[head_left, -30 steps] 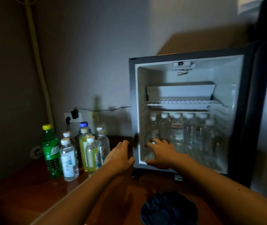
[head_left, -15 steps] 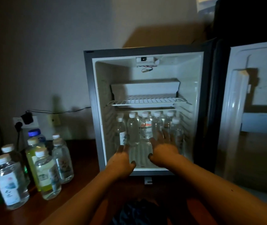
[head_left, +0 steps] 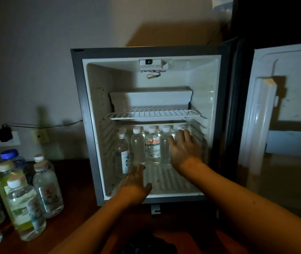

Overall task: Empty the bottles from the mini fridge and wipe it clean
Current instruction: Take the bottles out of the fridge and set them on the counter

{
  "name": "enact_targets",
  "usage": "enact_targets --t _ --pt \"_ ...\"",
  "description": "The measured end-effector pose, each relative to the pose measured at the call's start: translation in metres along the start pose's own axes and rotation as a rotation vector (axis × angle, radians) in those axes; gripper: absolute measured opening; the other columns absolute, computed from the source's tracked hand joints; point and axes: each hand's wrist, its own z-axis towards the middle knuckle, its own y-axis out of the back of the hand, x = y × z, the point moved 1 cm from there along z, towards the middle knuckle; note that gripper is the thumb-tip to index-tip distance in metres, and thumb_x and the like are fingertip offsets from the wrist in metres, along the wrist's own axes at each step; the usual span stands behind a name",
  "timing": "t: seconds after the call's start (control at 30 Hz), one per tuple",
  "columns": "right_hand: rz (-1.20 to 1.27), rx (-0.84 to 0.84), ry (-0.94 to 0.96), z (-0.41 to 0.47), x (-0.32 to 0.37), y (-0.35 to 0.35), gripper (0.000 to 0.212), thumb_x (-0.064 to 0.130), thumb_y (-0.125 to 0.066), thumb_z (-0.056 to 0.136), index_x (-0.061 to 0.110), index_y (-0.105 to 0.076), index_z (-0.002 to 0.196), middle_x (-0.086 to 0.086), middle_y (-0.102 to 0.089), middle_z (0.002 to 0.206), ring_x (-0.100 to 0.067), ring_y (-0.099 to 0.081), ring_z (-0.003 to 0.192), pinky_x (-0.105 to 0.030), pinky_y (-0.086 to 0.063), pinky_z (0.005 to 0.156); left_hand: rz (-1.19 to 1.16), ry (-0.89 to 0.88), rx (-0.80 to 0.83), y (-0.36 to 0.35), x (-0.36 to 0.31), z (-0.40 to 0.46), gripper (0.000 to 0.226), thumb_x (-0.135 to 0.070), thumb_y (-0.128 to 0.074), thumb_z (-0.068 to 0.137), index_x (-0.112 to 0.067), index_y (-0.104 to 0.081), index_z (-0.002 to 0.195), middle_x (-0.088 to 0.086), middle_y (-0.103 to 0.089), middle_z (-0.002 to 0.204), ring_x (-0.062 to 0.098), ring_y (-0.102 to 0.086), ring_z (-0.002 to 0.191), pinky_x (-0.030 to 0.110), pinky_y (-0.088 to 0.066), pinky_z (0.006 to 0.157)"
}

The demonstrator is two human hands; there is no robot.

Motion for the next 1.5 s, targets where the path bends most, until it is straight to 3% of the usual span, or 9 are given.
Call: enact_targets --t 0.23,0.4,0.53,0.77,0.9,1.07,1.17,1.3,1.5 --pt "0.196 0.044 -0.105 0.005 -0.005 -0.010 0.050 0.027 -0.050 0.095 0.024 -0.029 0.140 -0.015 -0.037 0.141 -0.034 -0.042 0.125 -0.044 -0.042 0.099 -0.042 -0.027 -0.015 -0.003 -0.013 0.001 0.062 -0.039 -0.060 0.089 -0.025 -0.030 0.141 -0.001 -0.031 0.144 0.020 -0.046 0.122 0.036 -0.045 0.100" --pt "0.711 -0.158 -0.171 0.006 0.002 -0.008 0.037 0.036 -0.068 0.087 0.029 -0.048 0.117 0.004 -0.059 0.102 -0.015 -0.059 0.091 -0.028 -0.051 0.070 -0.215 -0.003 -0.022 -0.002 -0.016 0.002 0.067 -0.046 -0.069 0.082 -0.030 -0.034 0.137 -0.004 -0.041 0.138 0.014 -0.049 0.118 0.036 -0.048 0.098" --pt "1.057 -0.149 -0.245 0.009 0.019 -0.007 0.034 0.032 -0.081 0.076 0.022 -0.062 0.102 0.007 -0.064 0.095 -0.011 -0.063 0.086 -0.025 -0.054 0.076 -0.413 0.042 -0.001 -0.002 -0.017 -0.002 0.070 -0.042 -0.079 0.074 -0.033 -0.038 0.131 -0.010 -0.053 0.126 0.009 -0.054 0.108 0.030 -0.052 0.091" --pt "1.327 0.310 -0.356 0.001 0.039 -0.024 0.059 0.068 -0.057 0.080 0.025 -0.059 0.121 0.002 -0.065 0.112 -0.018 -0.062 0.102 -0.042 -0.051 0.094 -0.545 0.143 -0.060 0.001 0.002 -0.009 0.073 -0.042 -0.078 0.074 -0.029 -0.040 0.135 -0.006 -0.060 0.118 0.014 -0.060 0.105 0.039 -0.054 0.090" --pt "1.365 0.499 -0.195 -0.017 0.053 -0.039 0.062 0.033 -0.079 0.077 0.027 -0.044 0.128 0.004 -0.061 0.112 -0.013 -0.060 0.100 -0.031 -0.054 0.085 -0.621 0.192 -0.145 -0.001 0.003 -0.006 0.064 -0.033 -0.081 0.073 -0.021 -0.048 0.126 -0.003 -0.065 0.114 0.013 -0.064 0.097 0.038 -0.056 0.086" --pt "1.195 0.301 -0.156 -0.011 0.062 -0.054 0.055 0.029 -0.081 0.075 0.022 -0.049 0.119 0.007 -0.061 0.105 -0.005 -0.060 0.089 -0.018 -0.049 0.072 -0.555 0.225 -0.156 -0.004 0.005 0.000 0.073 -0.030 -0.082 0.071 -0.027 -0.042 0.132 -0.008 -0.058 0.119 0.016 -0.057 0.114 0.026 -0.050 0.085" --pt "1.256 0.194 -0.193 -0.013 0.064 -0.062 0.052 0.024 -0.078 0.079 0.025 -0.045 0.120 0.011 -0.055 0.103 0.006 -0.052 0.080 -0.009 -0.040 0.061 -0.363 0.266 -0.251 -0.001 0.009 0.002 0.092 -0.037 -0.081 0.072 -0.026 -0.025 0.144 -0.003 -0.034 0.147 0.020 -0.034 0.135 0.034 -0.038 0.105" --pt "1.309 0.134 -0.210 -0.011 0.062 -0.071 0.047 0.024 -0.077 0.080 0.029 -0.042 0.112 0.013 -0.056 0.095 0.005 -0.054 0.083 -0.011 -0.039 0.063 -0.315 0.439 -0.335 0.005 0.012 0.001 0.094 -0.035 -0.066 0.087 -0.008 -0.002 0.151 0.015 -0.004 0.160 0.028 -0.007 0.148 0.039 -0.016 0.120" --pt "1.312 0.112 -0.185 -0.008 0.059 -0.085 0.037 0.024 -0.078 0.079 0.025 -0.049 0.102 0.002 -0.062 0.093 -0.008 -0.062 0.084 -0.021 -0.050 0.069 -0.443 0.452 -0.332 0.005 0.015 0.020 0.090 -0.027 -0.065 0.088 -0.005 -0.004 0.151 0.019 -0.021 0.155 0.034 -0.027 0.141 0.044 -0.029 0.115"
